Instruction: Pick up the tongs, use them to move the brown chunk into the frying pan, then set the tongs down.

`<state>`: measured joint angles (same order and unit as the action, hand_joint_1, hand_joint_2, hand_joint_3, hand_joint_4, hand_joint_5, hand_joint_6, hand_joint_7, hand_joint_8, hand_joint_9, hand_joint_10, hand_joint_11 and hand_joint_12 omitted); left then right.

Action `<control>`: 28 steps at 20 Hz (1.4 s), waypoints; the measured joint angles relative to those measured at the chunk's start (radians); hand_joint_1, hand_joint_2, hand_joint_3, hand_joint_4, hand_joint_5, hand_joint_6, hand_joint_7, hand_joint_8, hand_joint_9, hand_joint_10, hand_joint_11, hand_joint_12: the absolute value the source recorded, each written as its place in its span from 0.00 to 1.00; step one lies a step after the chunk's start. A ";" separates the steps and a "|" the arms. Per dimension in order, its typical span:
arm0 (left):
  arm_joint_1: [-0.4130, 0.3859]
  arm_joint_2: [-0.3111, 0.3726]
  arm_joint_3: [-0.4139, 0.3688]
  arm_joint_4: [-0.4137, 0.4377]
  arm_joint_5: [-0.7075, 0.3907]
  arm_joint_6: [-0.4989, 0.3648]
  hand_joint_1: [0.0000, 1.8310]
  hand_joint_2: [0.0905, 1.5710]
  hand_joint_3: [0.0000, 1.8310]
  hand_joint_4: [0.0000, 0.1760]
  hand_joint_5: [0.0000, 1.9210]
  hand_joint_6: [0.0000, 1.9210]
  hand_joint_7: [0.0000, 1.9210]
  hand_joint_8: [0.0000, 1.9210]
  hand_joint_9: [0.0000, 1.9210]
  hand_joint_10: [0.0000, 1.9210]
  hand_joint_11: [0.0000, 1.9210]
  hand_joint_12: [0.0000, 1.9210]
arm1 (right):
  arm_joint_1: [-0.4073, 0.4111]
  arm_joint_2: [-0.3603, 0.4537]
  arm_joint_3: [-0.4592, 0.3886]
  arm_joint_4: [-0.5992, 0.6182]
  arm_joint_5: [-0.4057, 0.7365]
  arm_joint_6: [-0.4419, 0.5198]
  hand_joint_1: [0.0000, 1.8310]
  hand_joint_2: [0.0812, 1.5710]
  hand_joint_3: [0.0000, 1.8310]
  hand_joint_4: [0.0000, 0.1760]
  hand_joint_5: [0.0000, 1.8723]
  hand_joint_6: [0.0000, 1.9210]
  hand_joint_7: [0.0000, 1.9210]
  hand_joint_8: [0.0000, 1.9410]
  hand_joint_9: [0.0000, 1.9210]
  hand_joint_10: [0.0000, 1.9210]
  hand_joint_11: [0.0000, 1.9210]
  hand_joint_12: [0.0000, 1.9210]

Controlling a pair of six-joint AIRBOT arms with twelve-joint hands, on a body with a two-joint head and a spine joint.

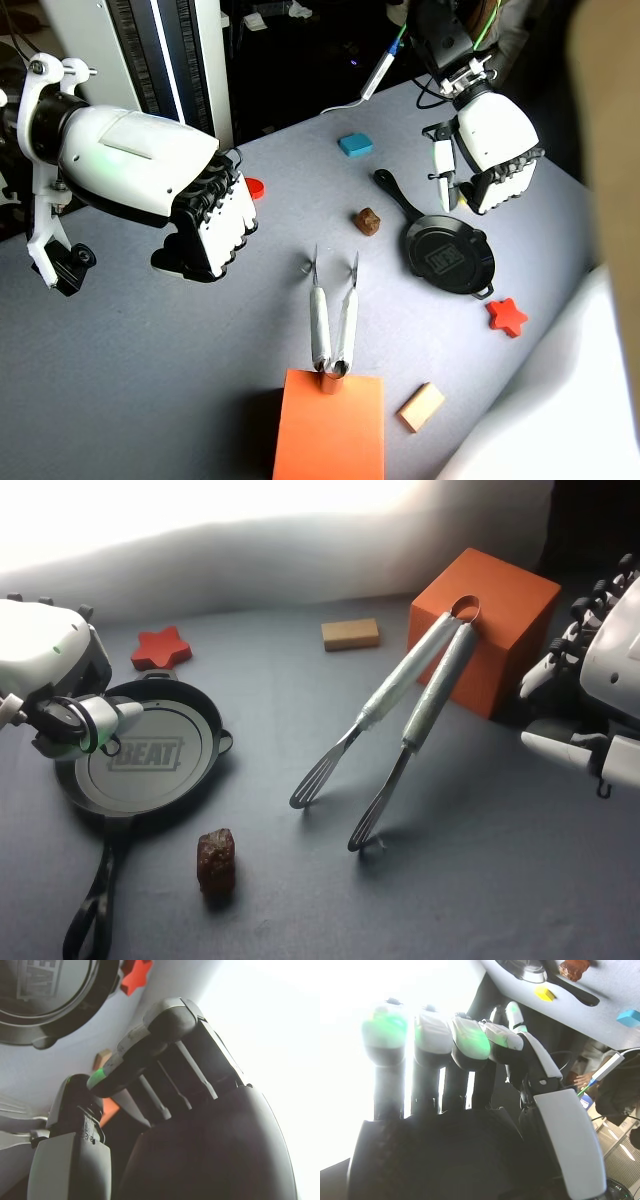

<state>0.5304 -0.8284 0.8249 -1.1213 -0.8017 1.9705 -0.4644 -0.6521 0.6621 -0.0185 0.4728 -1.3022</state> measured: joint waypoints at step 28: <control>-0.027 0.034 -0.049 -0.151 -0.066 0.076 0.00 0.66 0.00 0.00 0.00 0.00 0.02 0.00 0.02 0.00 0.00 0.12 | 0.311 -0.396 0.429 0.035 -0.557 -0.079 0.54 0.52 0.00 0.00 0.00 0.00 0.00 0.00 0.00 0.00 0.00 0.00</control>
<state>0.5034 -0.7940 0.7757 -1.2724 -0.8680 2.0464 -0.1535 -1.0481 1.0912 0.0162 -0.0837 -1.3815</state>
